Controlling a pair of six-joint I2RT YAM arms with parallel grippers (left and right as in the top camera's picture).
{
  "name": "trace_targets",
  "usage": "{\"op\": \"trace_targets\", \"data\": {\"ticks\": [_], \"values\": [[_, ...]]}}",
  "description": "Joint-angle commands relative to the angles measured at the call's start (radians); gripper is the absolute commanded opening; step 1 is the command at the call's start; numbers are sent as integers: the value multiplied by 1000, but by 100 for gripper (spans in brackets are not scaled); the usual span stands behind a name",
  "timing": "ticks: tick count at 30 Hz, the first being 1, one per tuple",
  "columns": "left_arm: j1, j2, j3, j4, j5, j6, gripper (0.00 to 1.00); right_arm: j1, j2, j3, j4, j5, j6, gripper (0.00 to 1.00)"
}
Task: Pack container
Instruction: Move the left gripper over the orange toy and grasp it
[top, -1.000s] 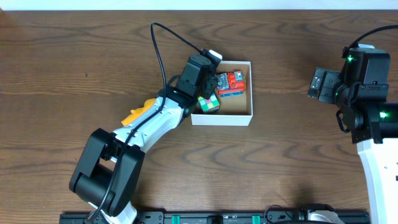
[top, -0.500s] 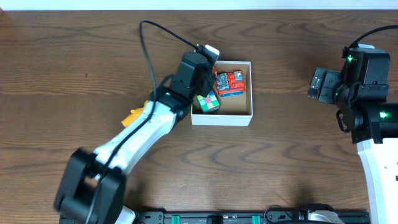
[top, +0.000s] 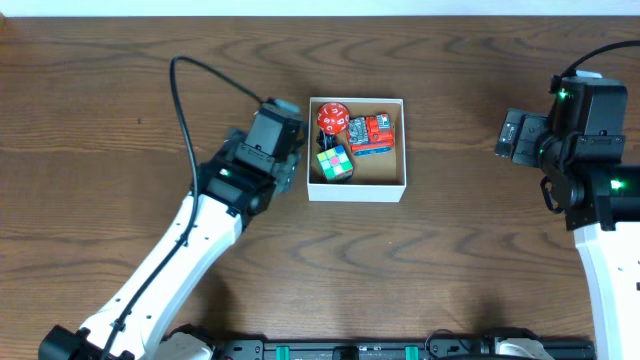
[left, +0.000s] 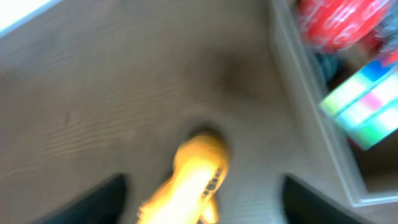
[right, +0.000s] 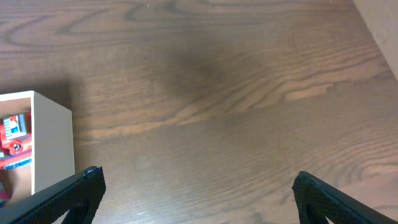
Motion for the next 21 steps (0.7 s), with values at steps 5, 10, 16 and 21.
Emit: {"op": "trace_targets", "data": {"ticks": [5, 10, 16, 21], "values": [[164, 4, -1, -116, -48, -134, 98, -8, 0, 10, -1, 10, 14, 99], [283, 9, -2, -138, 185, 63, 98, -8, 0, 10, -1, 10, 14, 99], [358, 48, -2, -156, 345, 180, 98, -8, 0, 10, -1, 10, 14, 99], [364, 121, -2, -187, 388, 269, 98, -8, 0, 10, -1, 10, 14, 99]]}}
